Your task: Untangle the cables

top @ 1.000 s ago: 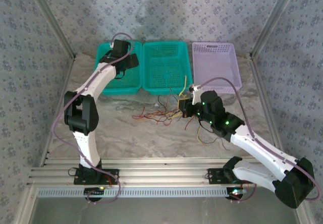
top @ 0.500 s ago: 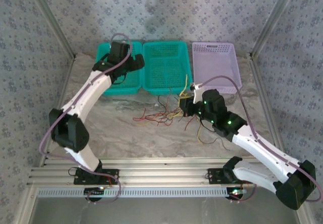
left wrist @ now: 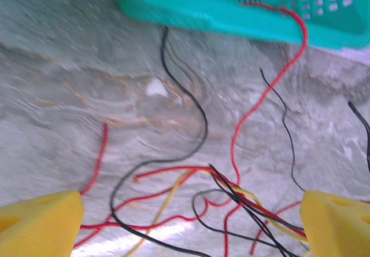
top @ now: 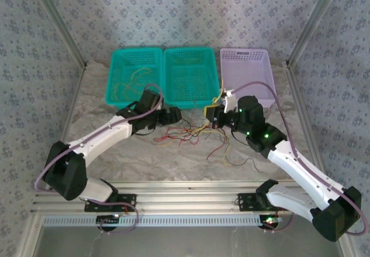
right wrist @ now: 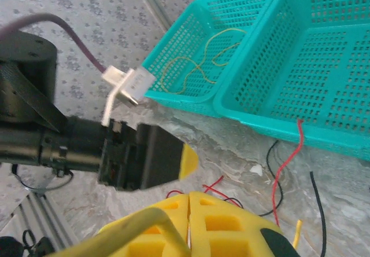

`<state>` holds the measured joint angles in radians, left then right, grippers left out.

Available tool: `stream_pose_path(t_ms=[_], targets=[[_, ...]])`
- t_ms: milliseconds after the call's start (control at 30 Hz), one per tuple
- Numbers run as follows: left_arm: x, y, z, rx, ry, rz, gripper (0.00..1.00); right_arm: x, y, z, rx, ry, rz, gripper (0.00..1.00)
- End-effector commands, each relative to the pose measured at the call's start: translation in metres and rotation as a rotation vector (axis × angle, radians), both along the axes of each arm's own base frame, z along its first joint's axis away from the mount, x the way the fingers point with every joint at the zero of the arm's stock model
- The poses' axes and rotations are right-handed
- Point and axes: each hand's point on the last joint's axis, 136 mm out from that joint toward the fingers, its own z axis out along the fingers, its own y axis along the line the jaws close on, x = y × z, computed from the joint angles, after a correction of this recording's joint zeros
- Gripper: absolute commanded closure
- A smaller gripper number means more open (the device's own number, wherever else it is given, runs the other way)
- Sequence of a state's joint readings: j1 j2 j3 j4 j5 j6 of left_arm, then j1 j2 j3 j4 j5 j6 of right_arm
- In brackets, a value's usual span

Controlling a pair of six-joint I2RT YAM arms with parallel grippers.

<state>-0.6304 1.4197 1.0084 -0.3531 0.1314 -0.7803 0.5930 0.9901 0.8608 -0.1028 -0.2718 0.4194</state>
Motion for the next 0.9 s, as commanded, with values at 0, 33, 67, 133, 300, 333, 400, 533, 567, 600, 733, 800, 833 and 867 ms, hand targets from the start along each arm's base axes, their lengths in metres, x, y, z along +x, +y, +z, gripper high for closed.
stream_pose_path(t_ms=[0, 33, 67, 133, 300, 333, 400, 533, 567, 600, 733, 800, 833, 867], targets=[[-0.011, -0.029, 0.019, -0.158, -0.001, -0.054, 0.04, -0.006, 0.011, 0.03, 0.083, -0.063, 0.077, 1.0], [-0.013, -0.033, 0.018, -0.179, 0.008, -0.063, 0.04, -0.006, 0.012, 0.03, 0.088, -0.065, 0.083, 1.0], [-0.016, -0.038, 0.017, -0.197, 0.021, -0.069, 0.04, -0.006, 0.013, 0.03, 0.094, -0.068, 0.094, 1.0], [-0.019, -0.044, 0.015, -0.222, 0.035, -0.086, 0.04, -0.007, 0.015, 0.03, 0.1, -0.07, 0.106, 1.0], [-0.024, -0.058, 0.009, -0.24, 0.07, -0.116, 0.04, -0.009, 0.02, 0.028, 0.107, -0.069, 0.136, 1.0], [-0.024, -0.06, 0.007, -0.237, 0.078, -0.12, 0.04, -0.009, 0.021, 0.027, 0.104, -0.067, 0.138, 1.0], [-0.025, -0.063, 0.004, -0.241, 0.092, -0.127, 0.05, -0.011, 0.023, 0.026, 0.101, -0.07, 0.15, 1.0], [-0.026, -0.07, -0.002, -0.252, 0.117, -0.145, 0.13, -0.014, 0.026, 0.024, 0.09, -0.075, 0.16, 1.0], [-0.027, -0.072, -0.003, -0.252, 0.124, -0.151, 0.16, -0.014, 0.026, 0.023, 0.084, -0.078, 0.158, 1.0], [-0.027, -0.073, -0.005, -0.251, 0.13, -0.154, 0.2, -0.014, 0.026, 0.023, 0.079, -0.079, 0.157, 1.0], [-0.028, -0.071, -0.013, -0.234, 0.142, -0.154, 0.4, -0.017, 0.027, 0.022, 0.068, -0.082, 0.162, 1.0], [-0.028, -0.07, -0.015, -0.227, 0.143, -0.153, 0.48, -0.018, 0.028, 0.022, 0.066, -0.086, 0.166, 1.0], [-0.028, -0.07, -0.016, -0.222, 0.144, -0.153, 0.51, -0.018, 0.028, 0.023, 0.066, -0.088, 0.166, 1.0], [-0.028, -0.07, -0.018, -0.218, 0.146, -0.151, 0.56, -0.019, 0.028, 0.022, 0.063, -0.09, 0.169, 1.0]])
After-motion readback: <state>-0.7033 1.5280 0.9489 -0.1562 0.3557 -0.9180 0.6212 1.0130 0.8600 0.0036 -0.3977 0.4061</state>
